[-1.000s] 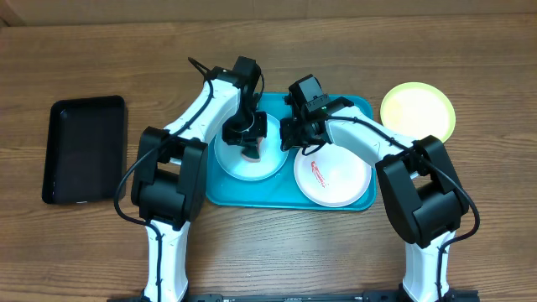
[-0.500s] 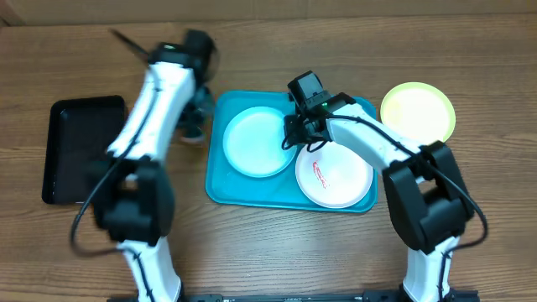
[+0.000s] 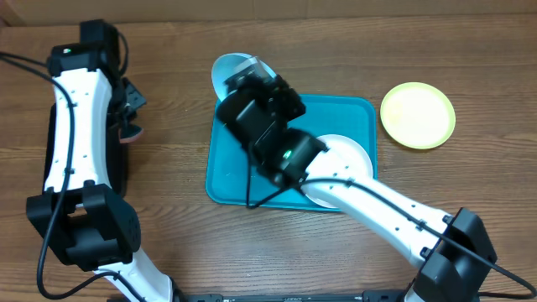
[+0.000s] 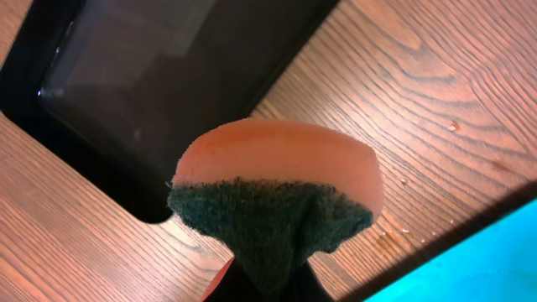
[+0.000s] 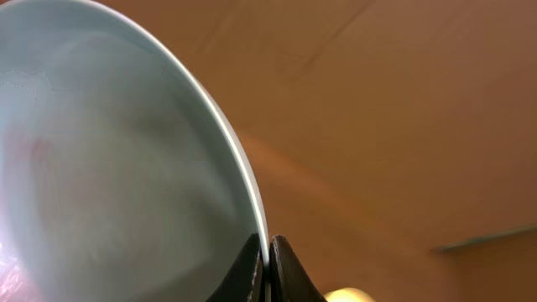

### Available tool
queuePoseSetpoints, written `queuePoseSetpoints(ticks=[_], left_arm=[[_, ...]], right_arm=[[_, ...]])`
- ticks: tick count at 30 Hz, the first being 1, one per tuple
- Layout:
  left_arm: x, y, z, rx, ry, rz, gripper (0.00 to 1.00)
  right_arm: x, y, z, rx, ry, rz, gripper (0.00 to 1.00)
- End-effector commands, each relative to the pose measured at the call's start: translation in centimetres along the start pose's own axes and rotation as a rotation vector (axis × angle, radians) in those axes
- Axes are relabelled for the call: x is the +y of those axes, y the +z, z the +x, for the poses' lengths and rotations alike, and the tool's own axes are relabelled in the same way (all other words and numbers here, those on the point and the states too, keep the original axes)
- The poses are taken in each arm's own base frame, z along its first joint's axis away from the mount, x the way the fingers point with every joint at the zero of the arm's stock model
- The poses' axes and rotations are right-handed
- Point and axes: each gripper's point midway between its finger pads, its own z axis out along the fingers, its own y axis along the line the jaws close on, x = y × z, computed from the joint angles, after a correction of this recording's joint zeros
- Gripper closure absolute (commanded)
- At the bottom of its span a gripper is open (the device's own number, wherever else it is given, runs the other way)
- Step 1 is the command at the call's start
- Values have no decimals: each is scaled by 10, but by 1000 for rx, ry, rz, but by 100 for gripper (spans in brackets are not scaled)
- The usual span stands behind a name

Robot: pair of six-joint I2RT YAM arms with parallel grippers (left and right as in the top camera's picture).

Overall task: Clean dirty plates on tray and stack at the side
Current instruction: 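Lift the light-blue plate with the right gripper and stack it on yellow-green plate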

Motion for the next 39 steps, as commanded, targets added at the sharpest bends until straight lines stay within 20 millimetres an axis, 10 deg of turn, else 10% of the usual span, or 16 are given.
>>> queuePoseSetpoints(ticks=[1, 12, 21, 29, 39], left_arm=[[3, 6, 2, 37, -31, 22, 96], [3, 6, 2, 35, -32, 23, 96], [-1, 6, 4, 50, -23, 45, 96], [-1, 6, 5, 51, -23, 45, 96], [-11, 5, 5, 63, 7, 103, 96]], right_arm=[[-44, -20, -14, 19, -211, 239, 96], [-46, -15, -15, 7, -109, 237, 96], [6, 72, 82, 333, 502, -411, 96], [-90, 128, 179, 618, 1034, -532, 96], [-181, 131, 335, 849, 1287, -235, 96]])
